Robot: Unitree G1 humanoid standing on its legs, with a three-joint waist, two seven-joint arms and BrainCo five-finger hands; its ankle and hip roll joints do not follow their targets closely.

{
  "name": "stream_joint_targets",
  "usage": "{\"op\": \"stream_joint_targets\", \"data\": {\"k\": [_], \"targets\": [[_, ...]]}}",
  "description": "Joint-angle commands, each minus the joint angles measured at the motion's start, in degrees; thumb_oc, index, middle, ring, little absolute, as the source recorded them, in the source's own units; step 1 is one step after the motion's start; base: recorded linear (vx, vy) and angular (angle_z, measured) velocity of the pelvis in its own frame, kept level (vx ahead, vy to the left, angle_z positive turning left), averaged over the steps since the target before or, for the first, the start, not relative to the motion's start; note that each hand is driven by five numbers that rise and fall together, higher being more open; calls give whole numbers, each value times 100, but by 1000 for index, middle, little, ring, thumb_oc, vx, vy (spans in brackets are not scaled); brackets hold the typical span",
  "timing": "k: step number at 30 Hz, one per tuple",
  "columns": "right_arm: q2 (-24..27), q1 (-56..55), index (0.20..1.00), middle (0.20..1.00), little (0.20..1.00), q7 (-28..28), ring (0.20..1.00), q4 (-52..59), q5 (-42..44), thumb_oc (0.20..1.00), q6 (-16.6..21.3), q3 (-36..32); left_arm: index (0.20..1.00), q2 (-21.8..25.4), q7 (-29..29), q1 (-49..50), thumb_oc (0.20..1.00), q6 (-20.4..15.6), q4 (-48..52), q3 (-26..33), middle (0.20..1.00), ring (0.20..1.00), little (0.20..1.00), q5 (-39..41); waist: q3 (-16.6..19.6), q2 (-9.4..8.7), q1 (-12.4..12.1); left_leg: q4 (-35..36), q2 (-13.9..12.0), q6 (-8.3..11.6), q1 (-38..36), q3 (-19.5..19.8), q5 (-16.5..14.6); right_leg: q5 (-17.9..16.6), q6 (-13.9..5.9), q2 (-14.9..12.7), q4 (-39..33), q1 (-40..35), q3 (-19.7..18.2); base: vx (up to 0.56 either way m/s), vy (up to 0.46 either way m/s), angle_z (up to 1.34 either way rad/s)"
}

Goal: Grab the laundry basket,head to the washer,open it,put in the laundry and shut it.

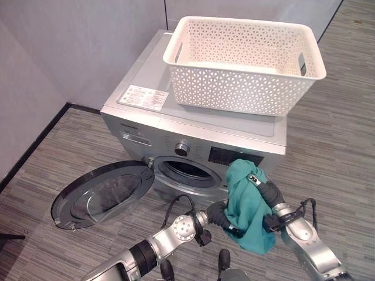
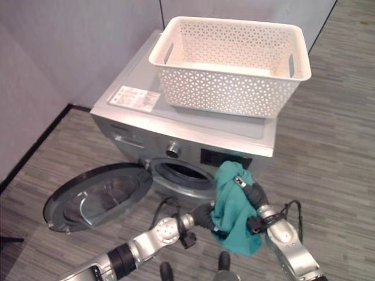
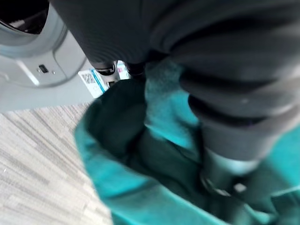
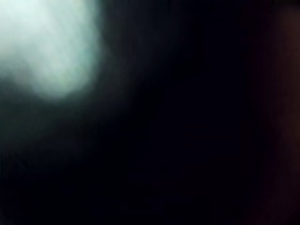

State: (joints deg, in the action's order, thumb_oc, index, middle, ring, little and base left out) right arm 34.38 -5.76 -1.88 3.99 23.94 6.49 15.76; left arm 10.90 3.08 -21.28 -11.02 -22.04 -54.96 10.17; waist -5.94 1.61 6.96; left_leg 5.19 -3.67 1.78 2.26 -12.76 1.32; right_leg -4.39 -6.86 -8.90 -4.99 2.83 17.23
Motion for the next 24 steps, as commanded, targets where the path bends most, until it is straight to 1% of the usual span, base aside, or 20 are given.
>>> {"op": "stream_joint_targets", "data": {"k": [1,8,10,11,12,13,16,20,23,24], "targets": [[-209,437,200,200,200,-2,200,186,84,200,382,83,200,-635,-123,-522,200,-396,-583,-149,200,200,200,-103,8,-340,-25,-19,143,-40,15,-116,-403,557,-223,-211,152,-294,-185,-9,10,3],[-249,360,200,200,200,12,200,27,145,200,304,163,200,-598,-313,-382,200,-380,-711,82,200,200,200,-65,0,-372,-65,-19,159,-41,37,-117,-408,546,-235,-238,162,-280,-163,-2,2,3],[-250,350,542,542,542,18,542,-66,153,542,270,175,200,-596,-342,-361,200,-367,-761,118,200,200,200,-31,1,-382,-71,-19,159,-40,45,-117,-403,546,-232,-239,169,-270,-152,0,-2,2],[-250,350,542,542,542,18,542,-66,153,542,271,175,200,-596,-342,-361,200,-367,-761,118,200,200,200,-31,1,-382,-71,-19,159,-40,45,-117,-403,546,-232,-239,170,-270,-152,0,0,0],[-250,337,627,627,627,21,627,-103,161,627,252,178,200,-594,-358,-335,200,-348,-762,163,200,200,200,31,1,-390,-75,-19,163,-42,46,-116,-400,547,-228,-238,174,-268,-157,0,0,0],[-224,289,1000,1000,1000,8,1000,-166,138,1000,230,161,200,-590,-398,-284,200,-349,-786,234,200,200,200,128,-13,-404,-87,-19,168,-46,48,-107,-398,551,-224,-241,186,-269,-143,0,0,0],[-225,189,1000,1000,1000,0,1000,-308,124,1000,176,103,200,-586,-420,-126,200,-326,-843,354,200,200,200,321,-9,-418,-99,-19,181,-47,48,-92,-401,543,-227,-247,191,-268,-117,0,0,0],[-207,146,1000,1000,1000,29,1000,-365,123,1000,180,80,200,-558,-429,-67,200,-327,-857,430,200,200,200,382,-4,-429,-101,-19,184,-46,49,-94,-401,538,-231,-250,191,-273,-117,0,0,0],[-228,-27,1000,1000,1000,19,1000,-475,40,1000,173,-69,200,-343,-410,258,200,-314,-831,709,200,200,200,569,-3,-445,-117,-19,188,-50,47,-116,-400,530,-237,-250,200,-257,-119,0,0,0],[-230,-28,1000,1000,1000,19,1000,-475,39,1000,173,-68,200,-341,-410,260,200,-313,-829,708,200,200,200,570,0,-447,-117,-19,188,-50,48,-116,-400,530,-237,-250,200,-256,-119,0,0,0]]}}
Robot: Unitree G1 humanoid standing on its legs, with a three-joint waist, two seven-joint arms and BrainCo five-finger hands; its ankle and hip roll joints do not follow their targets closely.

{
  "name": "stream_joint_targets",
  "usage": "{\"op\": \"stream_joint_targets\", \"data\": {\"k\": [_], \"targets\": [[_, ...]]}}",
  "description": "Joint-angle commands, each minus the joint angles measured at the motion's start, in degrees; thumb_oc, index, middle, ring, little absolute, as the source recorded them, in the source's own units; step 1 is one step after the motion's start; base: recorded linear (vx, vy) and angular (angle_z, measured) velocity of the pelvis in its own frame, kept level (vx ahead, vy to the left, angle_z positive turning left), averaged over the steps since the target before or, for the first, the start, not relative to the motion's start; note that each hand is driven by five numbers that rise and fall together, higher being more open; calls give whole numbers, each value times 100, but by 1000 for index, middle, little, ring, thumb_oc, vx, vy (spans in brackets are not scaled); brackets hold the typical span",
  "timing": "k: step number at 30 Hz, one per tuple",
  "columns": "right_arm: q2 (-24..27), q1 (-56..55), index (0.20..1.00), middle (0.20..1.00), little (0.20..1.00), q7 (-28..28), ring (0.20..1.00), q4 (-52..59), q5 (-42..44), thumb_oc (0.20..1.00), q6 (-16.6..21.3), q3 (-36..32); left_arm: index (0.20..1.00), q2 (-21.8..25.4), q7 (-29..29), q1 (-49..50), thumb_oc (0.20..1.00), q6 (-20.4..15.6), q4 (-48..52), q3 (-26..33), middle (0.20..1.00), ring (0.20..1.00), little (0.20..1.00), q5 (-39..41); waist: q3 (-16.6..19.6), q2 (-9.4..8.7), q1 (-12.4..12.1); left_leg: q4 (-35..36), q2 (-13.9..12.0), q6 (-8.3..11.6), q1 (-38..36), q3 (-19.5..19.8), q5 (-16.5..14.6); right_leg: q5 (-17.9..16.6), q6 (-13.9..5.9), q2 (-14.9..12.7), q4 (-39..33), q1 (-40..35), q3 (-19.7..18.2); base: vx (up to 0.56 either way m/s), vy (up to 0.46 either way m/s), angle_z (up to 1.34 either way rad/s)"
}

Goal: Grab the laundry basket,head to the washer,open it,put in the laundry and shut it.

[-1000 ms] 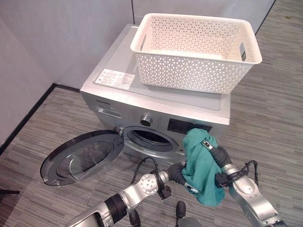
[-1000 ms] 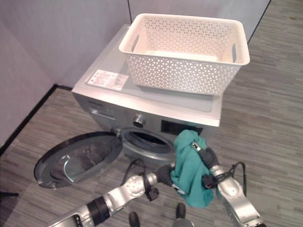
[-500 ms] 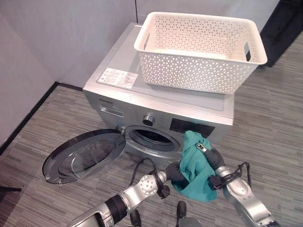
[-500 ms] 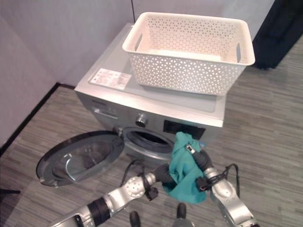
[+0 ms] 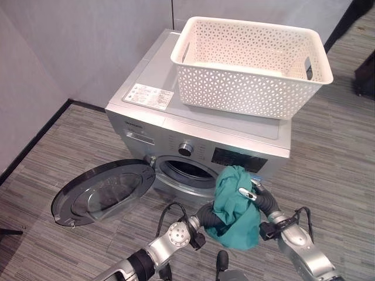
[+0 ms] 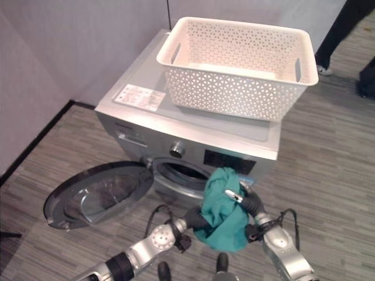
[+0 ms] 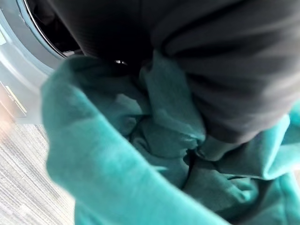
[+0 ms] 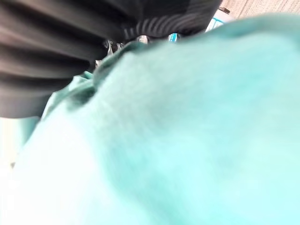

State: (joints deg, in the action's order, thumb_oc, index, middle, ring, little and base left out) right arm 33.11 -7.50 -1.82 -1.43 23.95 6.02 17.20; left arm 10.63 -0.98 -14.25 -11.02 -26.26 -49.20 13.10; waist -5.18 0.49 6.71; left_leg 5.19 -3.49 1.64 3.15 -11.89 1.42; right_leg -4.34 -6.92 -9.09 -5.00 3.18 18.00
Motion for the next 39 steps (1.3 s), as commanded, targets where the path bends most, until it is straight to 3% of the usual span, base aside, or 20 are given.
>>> {"op": "stream_joint_targets", "data": {"k": [1,10,14,20,21,25,28,30,31,33,34,37,39], "targets": [[-103,145,1000,1000,1000,12,1000,67,38,1000,221,-211,200,-314,-4,-443,200,-313,-407,132,200,200,200,277,-76,-334,-91,-19,171,-36,-41,-204,-410,525,-231,-232,201,-291,-196,0,0,0],[-576,-654,1000,1000,1000,7,1000,-940,136,1000,248,-958,200,377,-14,699,200,-408,-424,1479,200,200,200,697,-56,-406,-131,-19,155,-23,-45,-220,-397,513,-237,-203,203,-272,-211,0,0,0],[-894,-727,1000,1000,1000,228,1000,-2599,-205,1000,145,-900,200,622,126,1184,200,-513,-120,2143,200,200,200,1059,-92,-465,-210,-19,150,-14,37,-189,-358,491,-243,-182,202,-220,-210,0,0,0],[-1224,-447,1000,1000,1000,201,1000,-4105,-586,1000,-10,-698,200,651,176,1230,200,-524,27,2234,200,200,200,1099,-152,-493,-303,-19,164,-30,157,-141,-329,456,-254,-181,187,-142,-203,-19,7,1],[-1459,-241,1000,1000,1000,142,1000,-5024,-550,1000,-85,-696,200,610,176,1182,200,-506,-31,2184,200,200,200,1077,-180,-508,-351,-19,175,-42,222,-115,-317,449,-257,-184,181,-104,-186,0,0,0],[-1742,159,1000,1000,1000,-21,1000,-6393,-638,1000,-201,-701,200,474,135,986,200,-465,-97,2079,200,200,200,1177,-271,-539,-461,-37,249,-145,341,-84,-348,477,-285,-228,318,13,-161,-5,52,2],[-1739,438,1000,1000,1000,-107,1000,-6925,-648,1000,-259,-747,200,367,116,792,200,-455,-184,1952,200,200,200,1230,-413,-499,-508,-88,332,-266,274,26,-549,678,-351,-339,1092,301,-293,4,152,0],[-1662,569,1000,1000,1000,-134,1000,-7145,-595,1000,-302,-807,200,274,90,571,200,-420,-295,1824,200,200,200,1274,-584,-413,-435,-143,412,-378,204,189,-569,594,-374,-400,2037,762,-580,-87,206,-1],[-1612,620,1000,1000,1000,-146,1000,-7143,-542,1000,-288,-824,200,238,67,437,200,-446,-325,1786,200,200,200,1301,-701,-370,-378,-208,422,-450,299,191,-458,427,-296,-335,2502,1141,-792,-160,191,16],[-1517,779,1000,1000,1000,-202,1000,-7148,-436,1000,-268,-816,200,208,49,211,200,-477,-339,1678,200,200,200,1293,-887,-274,-319,-329,424,-516,409,278,-468,513,-211,-133,3116,1648,-1166,-143,130,23],[-1462,892,1000,1000,1000,-247,1000,-7105,-396,1000,-229,-759,200,123,22,-54,200,-535,-441,1567,200,200,200,1243,-1000,-215,-263,-408,459,-505,519,418,-486,768,-85,38,3012,1861,-1390,-62,50,21],[-1454,913,1000,1000,1000,-267,1000,-7082,-379,1000,-225,-769,200,98,19,-118,200,-561,-476,1561,200,200,200,1256,-1038,-199,-222,-408,483,-483,539,505,-492,798,-83,69,2792,1922,-1507,1,-20,49],[-1447,1011,1000,1000,1000,-306,1000,-7054,-319,1000,-221,-792,200,24,-9,-325,200,-615,-612,1552,200,200,200,1270,-1141,-204,-99,-503,594,-407,628,706,-586,451,-201,-96,1653,1981,-1857,44,-77,73]]}}
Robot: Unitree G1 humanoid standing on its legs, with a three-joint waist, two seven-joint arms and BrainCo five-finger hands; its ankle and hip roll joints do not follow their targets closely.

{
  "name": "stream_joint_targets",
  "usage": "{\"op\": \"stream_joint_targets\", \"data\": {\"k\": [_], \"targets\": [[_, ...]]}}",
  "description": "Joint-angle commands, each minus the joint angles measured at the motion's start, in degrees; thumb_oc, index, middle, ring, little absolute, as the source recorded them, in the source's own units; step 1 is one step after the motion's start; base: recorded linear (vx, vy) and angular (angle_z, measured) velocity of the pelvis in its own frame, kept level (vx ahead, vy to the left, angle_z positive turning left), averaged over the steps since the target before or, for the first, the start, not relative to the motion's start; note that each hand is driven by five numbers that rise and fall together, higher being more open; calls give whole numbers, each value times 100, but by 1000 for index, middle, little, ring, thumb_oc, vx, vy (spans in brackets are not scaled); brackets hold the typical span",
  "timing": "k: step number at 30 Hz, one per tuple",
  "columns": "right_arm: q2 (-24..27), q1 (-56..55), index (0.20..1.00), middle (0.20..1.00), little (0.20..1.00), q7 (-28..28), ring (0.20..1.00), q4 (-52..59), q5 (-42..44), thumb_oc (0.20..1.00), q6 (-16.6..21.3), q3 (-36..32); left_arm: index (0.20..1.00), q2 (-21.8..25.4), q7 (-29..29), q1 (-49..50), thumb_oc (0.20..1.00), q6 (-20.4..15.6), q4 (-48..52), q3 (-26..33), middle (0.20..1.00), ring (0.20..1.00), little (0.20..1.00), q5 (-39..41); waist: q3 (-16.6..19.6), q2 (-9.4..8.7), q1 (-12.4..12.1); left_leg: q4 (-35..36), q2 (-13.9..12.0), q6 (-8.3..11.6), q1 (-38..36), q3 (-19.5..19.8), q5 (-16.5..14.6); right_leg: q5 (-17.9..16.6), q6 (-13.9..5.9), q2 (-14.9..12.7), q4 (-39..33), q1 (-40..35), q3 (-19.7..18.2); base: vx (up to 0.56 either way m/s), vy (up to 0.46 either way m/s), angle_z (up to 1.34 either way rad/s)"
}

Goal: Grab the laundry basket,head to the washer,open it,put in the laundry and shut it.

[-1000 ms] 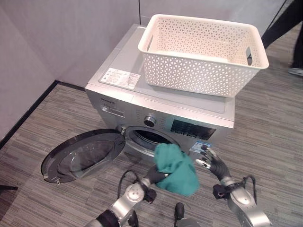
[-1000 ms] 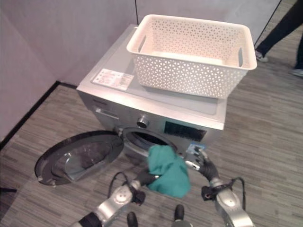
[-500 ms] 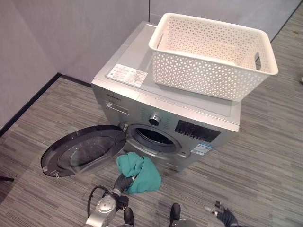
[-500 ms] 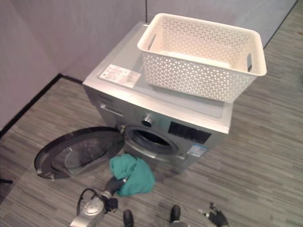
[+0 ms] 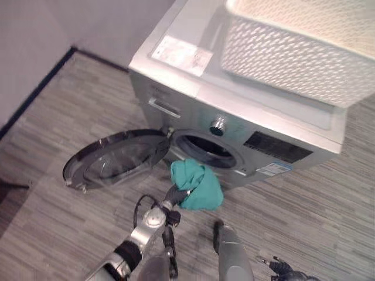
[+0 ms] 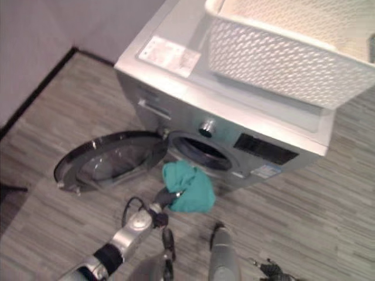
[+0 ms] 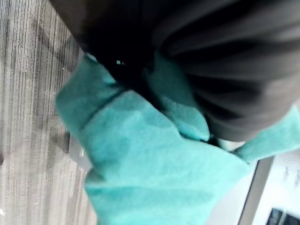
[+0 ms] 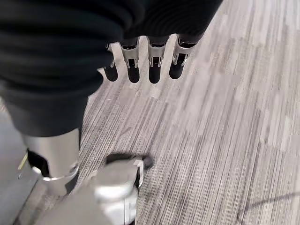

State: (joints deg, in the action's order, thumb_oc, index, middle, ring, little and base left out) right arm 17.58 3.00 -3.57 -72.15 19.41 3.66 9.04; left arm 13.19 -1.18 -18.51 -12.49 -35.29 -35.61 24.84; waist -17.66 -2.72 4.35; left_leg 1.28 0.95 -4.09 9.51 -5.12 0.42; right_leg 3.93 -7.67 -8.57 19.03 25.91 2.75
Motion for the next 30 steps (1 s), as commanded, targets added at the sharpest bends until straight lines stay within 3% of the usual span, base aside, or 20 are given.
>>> {"op": "stream_joint_targets", "data": {"k": [1,5,8,10,21,22,27,29,30], "targets": [[89,10,1000,1000,1000,-132,1000,33,147,1000,20,22,200,-259,-19,23,200,-492,230,191,200,200,200,69,96,102,197,-156,205,191,36,106,-530,-569,-186,-196,-1117,-197,-527,66,-77,52],[116,23,1000,1000,1000,-142,1000,105,179,1000,28,-50,200,-303,-27,-59,200,-514,176,111,200,200,200,16,-2,-6,298,-457,396,266,115,316,-694,-941,-275,-395,-1764,-192,-722,56,-67,49],[118,16,1000,1000,1000,-151,1000,115,183,1000,35,-65,200,-307,-24,-79,200,-524,164,88,200,200,200,22,-35,-28,341,-515,485,274,140,424,-704,-1010,-300,-424,-1784,-251,-795,32,-56,99],[104,59,1000,1000,1000,-143,1000,154,139,1000,45,16,200,-340,-50,-56,200,-545,143,92,200,200,200,-9,77,-92,359,-479,583,291,288,512,-667,-1230,-352,-436,-1834,-210,-870,22,-104,25],[110,349,1000,1000,1000,-239,1000,670,-224,1000,139,706,200,-482,-363,-510,200,-546,-152,-87,200,200,200,-73,13,-194,366,-320,265,461,788,646,-435,-1229,-226,-253,-1771,257,-596,5,-139,6],[150,550,1000,1000,1000,-543,1000,812,-1417,1000,1,1472,200,-616,-551,-841,200,-559,-355,-178,200,200,200,-133,-107,-258,380,-272,172,510,952,613,-397,-1254,-205,-196,-1868,365,-502,-43,-165,-2],[96,777,1000,1000,1000,-618,1000,818,-2770,1000,-200,2568,200,-914,-1039,-1876,200,-611,-1048,-28,200,200,200,-153,-329,-427,580,-408,94,553,1496,380,-456,-1352,-181,-16,-1964,975,-588,-28,-98,-16],[94,774,1000,1000,1000,-594,1000,788,-2980,1000,-246,2669,200,-922,-1084,-2016,200,-608,-1067,15,200,200,200,-120,-330,-438,626,-444,100,549,1589,324,-487,-1361,-182,14,-1952,1097,-626,-13,-1,-33],[158,720,1000,1000,1000,-510,1000,631,-3724,1000,-373,3019,200,-940,-1208,-2477,200,-584,-1321,73,200,200,200,-157,-300,-461,771,-607,106,529,1852,172,-600,-1361,-177,86,-1840,1484,-703,-23,19,-31]]}}
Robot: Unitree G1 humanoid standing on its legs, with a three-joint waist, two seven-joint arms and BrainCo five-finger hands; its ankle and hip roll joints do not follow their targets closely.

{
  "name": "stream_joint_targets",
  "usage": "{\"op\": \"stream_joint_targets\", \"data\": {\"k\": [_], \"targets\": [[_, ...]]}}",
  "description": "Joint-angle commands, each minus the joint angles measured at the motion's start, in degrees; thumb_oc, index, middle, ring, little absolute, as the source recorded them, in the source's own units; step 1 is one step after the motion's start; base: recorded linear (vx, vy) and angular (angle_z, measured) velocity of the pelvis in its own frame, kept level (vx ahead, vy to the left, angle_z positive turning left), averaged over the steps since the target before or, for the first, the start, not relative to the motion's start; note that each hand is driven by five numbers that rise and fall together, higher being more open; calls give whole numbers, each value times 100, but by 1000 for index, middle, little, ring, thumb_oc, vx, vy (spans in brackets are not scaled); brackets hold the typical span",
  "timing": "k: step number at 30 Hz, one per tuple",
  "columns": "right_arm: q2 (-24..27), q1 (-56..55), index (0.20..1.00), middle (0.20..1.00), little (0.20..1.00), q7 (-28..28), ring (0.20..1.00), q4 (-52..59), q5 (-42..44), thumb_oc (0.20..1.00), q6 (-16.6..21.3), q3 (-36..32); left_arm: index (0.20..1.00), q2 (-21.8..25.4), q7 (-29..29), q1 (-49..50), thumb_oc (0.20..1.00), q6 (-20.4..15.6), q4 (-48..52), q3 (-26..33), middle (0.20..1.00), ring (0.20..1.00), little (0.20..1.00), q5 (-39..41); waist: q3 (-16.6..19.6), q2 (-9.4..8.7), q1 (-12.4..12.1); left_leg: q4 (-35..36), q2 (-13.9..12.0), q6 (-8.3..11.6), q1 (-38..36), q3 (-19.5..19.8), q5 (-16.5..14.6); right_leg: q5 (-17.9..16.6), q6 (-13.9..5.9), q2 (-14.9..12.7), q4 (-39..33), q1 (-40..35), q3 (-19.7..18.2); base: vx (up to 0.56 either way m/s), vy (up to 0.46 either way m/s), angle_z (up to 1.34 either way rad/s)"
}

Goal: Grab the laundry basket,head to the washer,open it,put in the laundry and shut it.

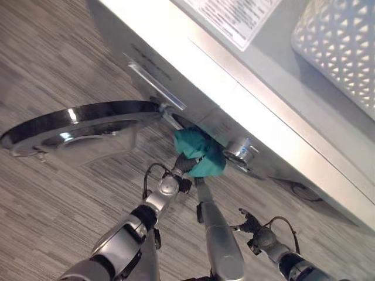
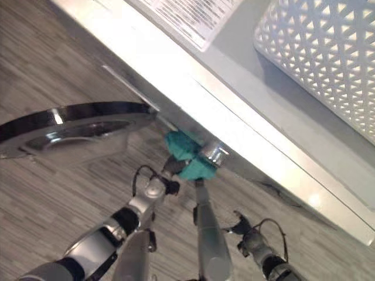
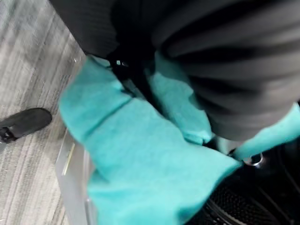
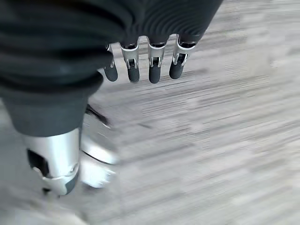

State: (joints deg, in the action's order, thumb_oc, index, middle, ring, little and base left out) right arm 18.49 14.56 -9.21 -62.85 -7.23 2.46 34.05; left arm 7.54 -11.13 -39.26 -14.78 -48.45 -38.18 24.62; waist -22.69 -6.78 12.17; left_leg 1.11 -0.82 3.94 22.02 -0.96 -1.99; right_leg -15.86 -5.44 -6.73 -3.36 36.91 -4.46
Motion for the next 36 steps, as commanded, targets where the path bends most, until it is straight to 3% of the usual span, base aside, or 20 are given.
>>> {"op": "stream_joint_targets", "data": {"k": [1,7,15,18,19,22,23,24,26,28,29,30,32,33,35,36], "targets": [[67,-435,1000,1000,1000,54,1000,-300,-1059,1000,-252,518,200,-376,-212,-404,200,-356,-6,330,200,200,200,-135,207,-54,-10,-594,283,-274,608,-245,-361,619,-400,-98,401,391,17,-12,16,-24],[392,-719,1000,1000,1000,241,1000,-139,-2251,1000,-286,1100,200,-95,-333,-1540,200,-370,-275,389,200,200,200,-212,255,-17,338,-1246,263,-301,1259,-292,-660,680,-397,-28,848,1006,-68,-11,-31,-15],[602,-797,1000,1000,1000,159,1000,171,-2647,1000,-162,1350,200,180,-489,-2240,200,-411,-738,610,200,200,200,-114,479,79,630,-1901,41,-255,1968,-299,-1108,899,-411,150,1150,1575,-88,29,-29,5],[642,-658,1000,1000,1000,69,1000,186,-2719,1000,-172,1467,200,83,-492,-2573,200,-415,-1247,1074,200,200,200,531,550,38,762,-2041,-61,-219,2129,-354,-1190,947,-389,262,1254,1804,-117,13,-32,-4],[657,-486,1000,1000,1000,52,1000,139,-2768,1000,-222,1562,200,16,-459,-3227,200,-396,-1458,1408,200,200,200,1158,597,8,858,-1951,-117,-201,2115,-417,-1182,954,-397,320,1256,1880,-132,9,4,-4],[781,-350,1000,1000,1000,34,1000,140,-2729,1000,-270,1497,213,54,-360,-4102,213,-438,-1414,1573,213,213,213,1746,620,33,925,-1787,-128,-191,2027,-456,-1130,939,-429,350,1214,1874,-119,24,-7,-7],[920,-288,1000,1000,1000,15,1000,178,-2619,1000,-315,1317,1000,169,-219,-4723,1000,-476,-1251,1602,1000,1000,1000,2450,672,98,954,-1595,-126,-195,1934,-476,-1067,911,-458,361,1140,1826,-121,38,-7,-20],[944,-267,1000,1000,1000,27,1000,196,-2617,1000,-319,1302,1000,179,-172,-4784,1000,-478,-1300,1610,1000,1000,1000,2499,634,104,949,-1561,-123,-196,1905,-478,-1052,904,-459,360,1130,1808,-122,63,21,-17],[1208,-135,1000,1000,1000,85,1000,273,-2444,1000,-346,1093,1000,657,103,-5297,1000,-138,-1640,1231,1000,1000,1000,2319,649,212,912,-1302,-110,-200,1638,-530,-956,840,-480,385,1028,1702,-145,37,52,-8],[1215,-112,1000,1000,1000,97,1000,285,-2440,1000,-350,1084,1000,662,138,-5358,1000,-135,-1694,1235,1000,1000,1000,2325,601,198,902,-1270,-111,-199,1592,-539,-944,835,-480,389,1018,1670,-152,20,11,-5],[1326,-140,1000,1000,1000,223,1000,242,-2190,1000,-371,910,1000,920,319,-5515,1000,215,-2101,827,1000,1000,1000,1632,598,314,821,-1119,-100,-197,1368,-521,-850,831,-458,365,964,1486,-141,38,-3,-6],[1339,-154,1000,1000,1000,248,1000,183,-2113,1000,-383,861,1000,979,354,-5523,1000,334,-2268,638,1000,1000,1000,1226,580,354,798,-1072,-96,-195,1293,-507,-819,830,-444,355,952,1414,-138,37,-3,-5],[1332,-150,1000,1000,1000,247,1000,179,-2111,1000,-383,857,1000,973,355,-5536,1000,334,-2280,637,1000,1000,1000,1213,555,344,795,-1055,-96,-194,1263,-503,-811,830,-443,354,945,1387,-133,-31,-31,-6],[1292,-61,1000,1000,1000,277,1000,26,-1881,1000,-377,804,1000,1041,457,-5526,1000,612,-2651,218,1000,1000,1000,16,534,334,796,-971,-17,-164,1193,-506,-554,694,-374,251,930,1301,-119,-61,-61,-3],[1227,4,1000,1000,1000,282,1000,-69,-1721,1000,-360,812,1000,1003,502,-5504,1000,760,-2748,-74,1000,1000,1000,-781,523,363,760,-892,-21,-146,1109,-481,-498,717,-356,232,929,1214,-92,-30,-34,9],[1224,6,1000,1000,1000,280,1000,-72,-1721,1000,-359,813,1000,1003,501,-5504,1000,760,-2748,-75,1000,1000,1000,-784,517,360,760,-888,-20,-145,1100,-480,-496,718,-355,232,928,1206,-91,-13,-7,17]]}}
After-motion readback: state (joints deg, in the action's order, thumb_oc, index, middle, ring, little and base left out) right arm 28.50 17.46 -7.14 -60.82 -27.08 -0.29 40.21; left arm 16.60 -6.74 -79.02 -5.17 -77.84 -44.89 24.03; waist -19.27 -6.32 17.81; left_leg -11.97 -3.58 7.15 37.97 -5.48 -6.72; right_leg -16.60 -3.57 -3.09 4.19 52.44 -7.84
